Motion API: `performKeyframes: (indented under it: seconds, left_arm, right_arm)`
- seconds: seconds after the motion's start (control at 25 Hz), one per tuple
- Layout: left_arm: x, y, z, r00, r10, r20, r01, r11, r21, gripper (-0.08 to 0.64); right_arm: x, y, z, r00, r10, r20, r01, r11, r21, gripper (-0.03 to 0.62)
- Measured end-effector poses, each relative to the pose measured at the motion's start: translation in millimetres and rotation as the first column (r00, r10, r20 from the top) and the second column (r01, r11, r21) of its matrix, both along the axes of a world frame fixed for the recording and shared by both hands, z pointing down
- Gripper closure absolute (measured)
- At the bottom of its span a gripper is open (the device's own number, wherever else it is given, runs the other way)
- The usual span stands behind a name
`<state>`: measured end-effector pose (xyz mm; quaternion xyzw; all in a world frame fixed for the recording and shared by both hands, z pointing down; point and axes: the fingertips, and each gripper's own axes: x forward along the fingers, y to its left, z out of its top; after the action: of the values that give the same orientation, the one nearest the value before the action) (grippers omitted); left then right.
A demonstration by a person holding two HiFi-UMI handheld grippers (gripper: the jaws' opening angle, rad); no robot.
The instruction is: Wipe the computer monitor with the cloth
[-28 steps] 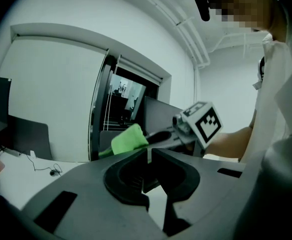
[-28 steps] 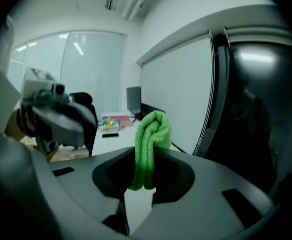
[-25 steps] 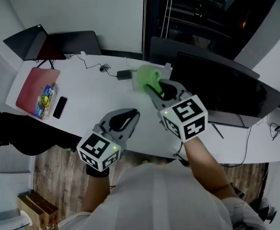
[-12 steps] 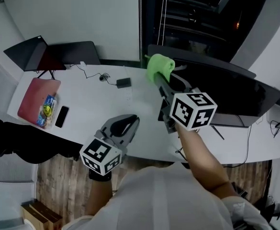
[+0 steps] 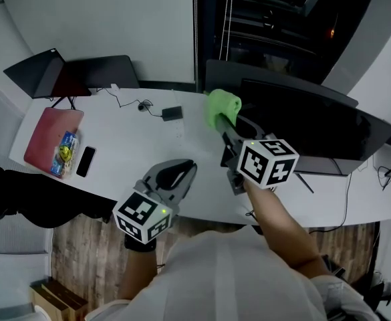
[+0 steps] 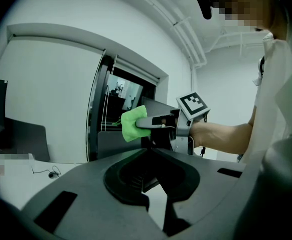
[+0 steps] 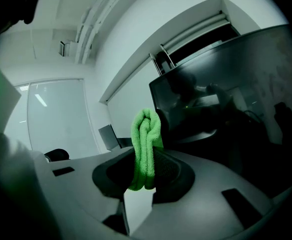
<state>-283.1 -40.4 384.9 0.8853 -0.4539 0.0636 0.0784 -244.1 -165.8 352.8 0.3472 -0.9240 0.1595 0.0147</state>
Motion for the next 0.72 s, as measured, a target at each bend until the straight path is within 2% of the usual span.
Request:
performKeyframes:
  seconds: [0.72]
  left_arm:
    - [8,-5,21,1.000,0.008,0.006,-0.008,0.999,-0.040,0.520]
  right_arm:
    - [9,19,76,0.995,-0.038,-0.091,0.030,0.996,-0.081,0.522]
